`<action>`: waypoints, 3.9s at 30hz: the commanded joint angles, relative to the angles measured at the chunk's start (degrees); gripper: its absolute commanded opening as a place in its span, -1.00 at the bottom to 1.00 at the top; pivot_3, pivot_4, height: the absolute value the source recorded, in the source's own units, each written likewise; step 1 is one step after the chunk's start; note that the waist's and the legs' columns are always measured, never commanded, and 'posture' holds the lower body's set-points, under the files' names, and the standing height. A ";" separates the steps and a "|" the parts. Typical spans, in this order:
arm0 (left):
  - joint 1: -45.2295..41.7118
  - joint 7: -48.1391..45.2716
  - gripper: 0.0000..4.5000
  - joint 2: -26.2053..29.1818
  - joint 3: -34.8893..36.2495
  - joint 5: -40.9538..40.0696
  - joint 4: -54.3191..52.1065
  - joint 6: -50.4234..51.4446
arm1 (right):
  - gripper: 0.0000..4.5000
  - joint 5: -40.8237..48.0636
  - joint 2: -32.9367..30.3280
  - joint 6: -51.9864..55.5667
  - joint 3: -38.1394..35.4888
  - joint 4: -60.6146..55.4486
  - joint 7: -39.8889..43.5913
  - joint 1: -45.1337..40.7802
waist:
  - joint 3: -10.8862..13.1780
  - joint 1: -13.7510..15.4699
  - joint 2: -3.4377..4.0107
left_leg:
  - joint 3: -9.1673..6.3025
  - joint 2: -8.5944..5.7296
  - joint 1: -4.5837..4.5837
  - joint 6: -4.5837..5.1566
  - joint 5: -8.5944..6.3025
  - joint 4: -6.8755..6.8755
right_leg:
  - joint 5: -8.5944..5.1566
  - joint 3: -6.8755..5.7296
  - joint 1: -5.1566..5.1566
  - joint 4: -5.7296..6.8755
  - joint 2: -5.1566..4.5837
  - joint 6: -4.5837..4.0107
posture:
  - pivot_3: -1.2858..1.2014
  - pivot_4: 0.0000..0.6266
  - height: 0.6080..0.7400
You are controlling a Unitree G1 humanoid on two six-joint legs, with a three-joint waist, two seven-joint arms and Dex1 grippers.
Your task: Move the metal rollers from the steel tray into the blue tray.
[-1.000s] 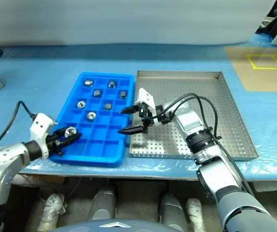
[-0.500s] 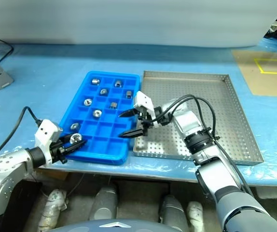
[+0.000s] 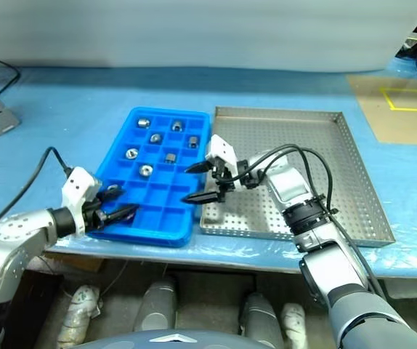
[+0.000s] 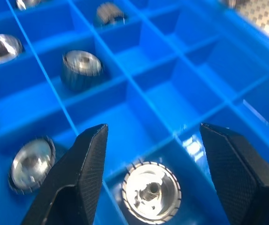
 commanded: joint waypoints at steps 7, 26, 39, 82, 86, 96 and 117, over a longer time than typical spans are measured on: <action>-13.79 0.66 0.47 -7.28 -9.01 -4.09 4.61 1.09 | 1.00 -1.01 -5.92 -4.92 -8.92 8.60 -4.83 -2.64 | -0.01 -1.33 -0.02 | 0.00 -0.01 0.05 0.02 0.01 0.46 | 0.01 0.01 0.06 0.23 0.00 0.00 | 0.21 -0.52 1.00; -20.34 -3.78 0.47 -9.80 -17.56 -0.76 13.23 -3.95 | 1.00 -2.67 -2.71 -9.28 -11.71 13.46 -13.52 2.56 | -0.02 -4.53 -0.03 | 0.00 -0.05 -0.05 0.17 -0.07 0.58 | 0.01 -0.03 0.08 0.16 0.00 0.00 | 0.13 -0.52 1.00; -18.86 -5.21 0.47 -8.05 -17.98 -0.06 12.32 -4.56 | 1.00 -6.34 1.15 -16.99 -11.17 25.35 -17.68 0.97 | -0.02 -4.59 -0.03 | 0.01 -0.03 -0.05 0.18 -0.08 0.59 | 0.01 -0.05 0.08 0.16 0.00 0.00 | 0.14 -0.52 1.00; -2.35 -0.61 0.48 6.08 7.65 -6.39 2.74 0.51 | -0.27 -4.32 15.26 -11.06 -3.94 11.29 -9.38 -7.05 | -0.01 -5.46 -0.02 | -0.01 0.05 -0.03 0.12 -0.06 0.16 | -0.03 -0.11 -0.01 0.01 -0.02 -0.04 | 0.24 -0.52 1.00; 2.50 1.14 0.48 5.36 9.99 -7.70 -1.04 1.46 | -0.27 -3.46 18.27 -9.72 -2.57 13.63 -6.64 -8.17 | -0.01 -4.57 -0.05 | -0.04 0.05 -0.06 0.10 -0.06 -0.03 | -0.06 -0.14 -0.03 -0.04 -0.04 -0.10 | 0.28 -0.52 1.00; 6.57 4.57 0.48 3.97 10.49 -9.73 -5.04 2.38 | -0.27 -8.01 22.07 -16.00 0.28 25.94 -5.63 -10.20 | 0.00 -2.87 -0.05 | -0.16 0.14 -0.03 0.02 -0.01 -0.27 | -0.15 -0.13 -0.04 0.02 -0.02 -0.23 | 0.31 -0.52 1.00; -3.01 5.59 0.48 1.10 -0.62 -9.91 -1.71 1.70 | 0.46 0.53 10.62 -3.99 -7.40 6.04 -0.18 -5.49 | -0.02 -2.79 -0.08 | -0.17 0.12 -0.05 -0.17 0.12 -0.21 | -0.14 -0.12 -0.02 0.06 0.03 -0.22 | 0.22 -0.52 1.00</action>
